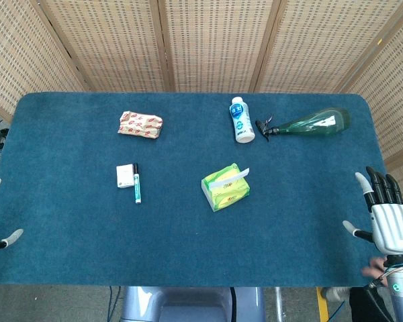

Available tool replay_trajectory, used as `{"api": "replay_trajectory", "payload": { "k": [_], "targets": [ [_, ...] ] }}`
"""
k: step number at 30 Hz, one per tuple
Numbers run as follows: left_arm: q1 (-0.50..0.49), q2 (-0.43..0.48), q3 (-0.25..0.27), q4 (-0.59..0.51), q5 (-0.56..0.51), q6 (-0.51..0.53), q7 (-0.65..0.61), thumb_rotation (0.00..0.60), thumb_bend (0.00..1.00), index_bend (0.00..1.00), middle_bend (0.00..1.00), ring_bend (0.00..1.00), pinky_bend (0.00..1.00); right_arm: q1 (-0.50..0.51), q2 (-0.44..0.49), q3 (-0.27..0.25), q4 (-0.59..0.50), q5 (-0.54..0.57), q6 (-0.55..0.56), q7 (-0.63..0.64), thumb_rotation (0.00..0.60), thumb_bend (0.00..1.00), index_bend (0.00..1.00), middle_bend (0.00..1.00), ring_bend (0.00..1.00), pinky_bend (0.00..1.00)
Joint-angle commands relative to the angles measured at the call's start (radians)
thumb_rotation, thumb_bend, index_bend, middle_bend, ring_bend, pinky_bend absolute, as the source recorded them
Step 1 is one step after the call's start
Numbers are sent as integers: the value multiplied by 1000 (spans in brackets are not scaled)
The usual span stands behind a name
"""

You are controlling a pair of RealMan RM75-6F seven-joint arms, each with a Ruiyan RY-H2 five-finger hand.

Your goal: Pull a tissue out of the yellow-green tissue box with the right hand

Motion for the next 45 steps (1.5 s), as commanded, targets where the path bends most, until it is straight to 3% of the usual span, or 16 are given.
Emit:
{"api": "replay_trajectory", "payload": {
  "k": [1, 9, 19, 27, 33, 36, 41, 45],
  "targets": [
    [-1, -2, 0, 2, -1, -3, 3, 600, 0, 0, 0, 0, 0, 4, 1, 1, 0, -1, -6, 0, 600, 0, 0, 0, 0, 0],
    [-3, -3, -2, -1, -6, -9, 5, 600, 0, 0, 0, 0, 0, 50, 14, 17, 3, 3, -67, -1, 600, 0, 0, 0, 0, 0],
    [-29, -10, -17, -5, -51, -66, 30, 600, 0, 0, 0, 0, 0, 333, 85, 74, 28, -104, -392, 185, 600, 0, 0, 0, 0, 2],
    [-47, -13, -41, 5, -121, -117, 32, 600, 0, 0, 0, 0, 0, 522, -17, 102, 90, -49, -626, 151, 600, 0, 13, 0, 0, 30],
    [-58, -10, -53, 13, -153, -147, 21, 600, 0, 0, 0, 0, 0, 597, -132, 110, 172, 17, -702, 63, 600, 5, 121, 66, 0, 114],
    [-63, -9, -57, 16, -166, -161, 16, 600, 0, 0, 0, 0, 0, 622, -187, 103, 220, 38, -721, 30, 600, 57, 196, 159, 62, 182],
    [-72, -9, -62, 23, -185, -185, 10, 600, 0, 0, 0, 0, 0, 646, -272, 95, 301, 51, -710, -8, 600, 298, 366, 379, 258, 288],
    [-75, -7, -65, 27, -192, -192, 3, 600, 0, 0, 0, 0, 0, 665, -324, 92, 348, 59, -705, 5, 600, 453, 469, 485, 353, 384]
  ]
}}
